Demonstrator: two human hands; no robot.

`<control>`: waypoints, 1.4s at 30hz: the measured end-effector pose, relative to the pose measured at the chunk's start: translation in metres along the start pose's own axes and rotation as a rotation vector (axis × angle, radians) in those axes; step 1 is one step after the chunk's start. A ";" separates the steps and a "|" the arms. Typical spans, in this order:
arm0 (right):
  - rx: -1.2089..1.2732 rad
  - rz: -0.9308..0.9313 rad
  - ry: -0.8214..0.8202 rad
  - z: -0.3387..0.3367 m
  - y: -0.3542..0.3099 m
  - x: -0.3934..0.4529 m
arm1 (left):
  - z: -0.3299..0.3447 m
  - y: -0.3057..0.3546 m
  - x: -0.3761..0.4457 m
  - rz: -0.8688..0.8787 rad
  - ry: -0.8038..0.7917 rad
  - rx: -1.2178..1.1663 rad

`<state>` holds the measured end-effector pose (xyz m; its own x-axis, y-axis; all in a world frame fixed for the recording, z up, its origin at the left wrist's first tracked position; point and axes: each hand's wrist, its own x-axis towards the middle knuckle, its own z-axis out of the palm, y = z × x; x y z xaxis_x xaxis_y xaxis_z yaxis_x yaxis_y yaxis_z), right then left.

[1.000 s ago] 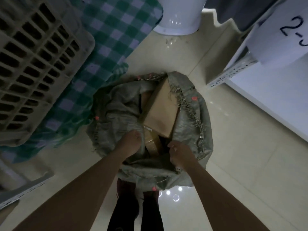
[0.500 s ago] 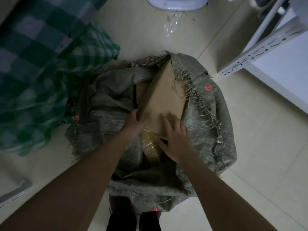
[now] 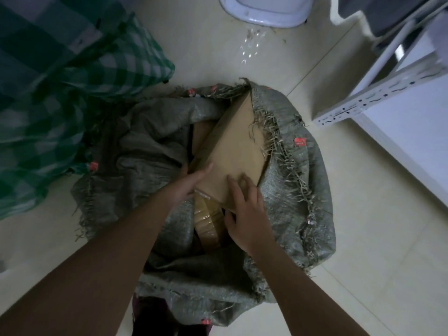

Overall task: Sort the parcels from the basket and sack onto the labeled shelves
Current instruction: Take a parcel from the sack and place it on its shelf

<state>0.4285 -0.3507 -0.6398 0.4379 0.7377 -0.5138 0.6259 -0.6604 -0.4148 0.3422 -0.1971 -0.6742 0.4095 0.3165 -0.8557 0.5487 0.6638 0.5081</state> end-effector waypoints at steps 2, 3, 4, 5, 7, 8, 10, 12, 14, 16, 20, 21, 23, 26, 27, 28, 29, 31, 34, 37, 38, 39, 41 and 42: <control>-0.033 0.016 0.011 -0.001 0.000 0.006 | -0.003 -0.003 0.001 0.017 0.000 -0.005; -0.059 0.039 -0.006 0.000 -0.001 0.009 | -0.004 -0.006 0.002 0.019 0.007 0.005; -0.083 0.064 -0.023 0.001 -0.001 0.012 | -0.006 -0.008 0.004 0.027 0.018 0.015; -0.100 0.089 -0.030 0.003 -0.003 0.014 | -0.008 -0.009 0.005 0.037 0.031 0.028; -0.116 0.139 -0.026 0.005 -0.008 0.017 | -0.012 -0.010 0.011 0.043 0.062 0.067; -0.113 0.162 -0.018 0.007 -0.010 0.019 | -0.014 -0.012 0.017 0.039 0.069 0.082; -0.109 0.196 0.001 0.007 -0.011 0.023 | -0.018 -0.016 0.029 0.042 0.065 0.069; -0.112 0.194 0.018 0.006 -0.011 0.023 | -0.018 -0.015 0.030 0.061 0.068 0.085; -0.109 0.187 0.037 0.002 -0.011 0.017 | -0.011 -0.008 0.018 0.081 0.099 0.124; -0.056 0.201 0.057 -0.004 -0.013 0.007 | -0.006 -0.006 0.009 0.082 0.152 0.121; 0.173 0.266 0.115 -0.022 -0.028 -0.016 | -0.004 0.007 -0.021 0.096 0.165 0.253; 0.223 0.282 0.126 -0.027 -0.033 -0.021 | -0.005 0.013 -0.030 0.116 0.147 0.287; 0.273 0.286 0.152 -0.040 -0.043 -0.032 | -0.004 0.023 -0.054 0.129 0.103 0.327; 0.334 0.271 0.164 -0.059 -0.058 -0.049 | -0.003 0.034 -0.089 0.150 0.133 0.298; 0.381 0.281 0.150 -0.062 -0.063 -0.055 | -0.004 0.037 -0.099 0.159 0.160 0.308; 0.441 0.296 0.141 -0.066 -0.070 -0.060 | -0.005 0.040 -0.108 0.158 0.188 0.320; 0.503 0.309 0.148 -0.068 -0.078 -0.064 | -0.007 0.044 -0.118 0.151 0.206 0.310; 0.616 0.345 0.161 -0.066 -0.089 -0.074 | -0.012 0.052 -0.137 0.162 0.206 0.248; 0.788 0.341 0.134 -0.060 -0.100 -0.090 | -0.019 0.059 -0.168 0.202 0.184 0.256; 0.948 0.320 0.005 -0.055 -0.104 -0.104 | -0.024 0.060 -0.189 0.237 0.183 0.335; 1.007 0.349 -0.063 -0.053 -0.103 -0.108 | -0.026 0.057 -0.192 0.247 0.189 0.347; 1.058 0.385 -0.118 -0.052 -0.102 -0.110 | -0.028 0.053 -0.195 0.247 0.193 0.363; 1.134 0.476 -0.222 -0.052 -0.101 -0.115 | -0.030 0.043 -0.197 0.222 0.194 0.398; 1.171 0.514 -0.260 -0.051 -0.099 -0.116 | -0.031 0.037 -0.197 0.204 0.197 0.404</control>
<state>0.3490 -0.3644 -0.5006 0.2379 0.4041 -0.8832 -0.5627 -0.6838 -0.4644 0.2597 -0.2140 -0.4895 0.4138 0.5609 -0.7170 0.7266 0.2711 0.6313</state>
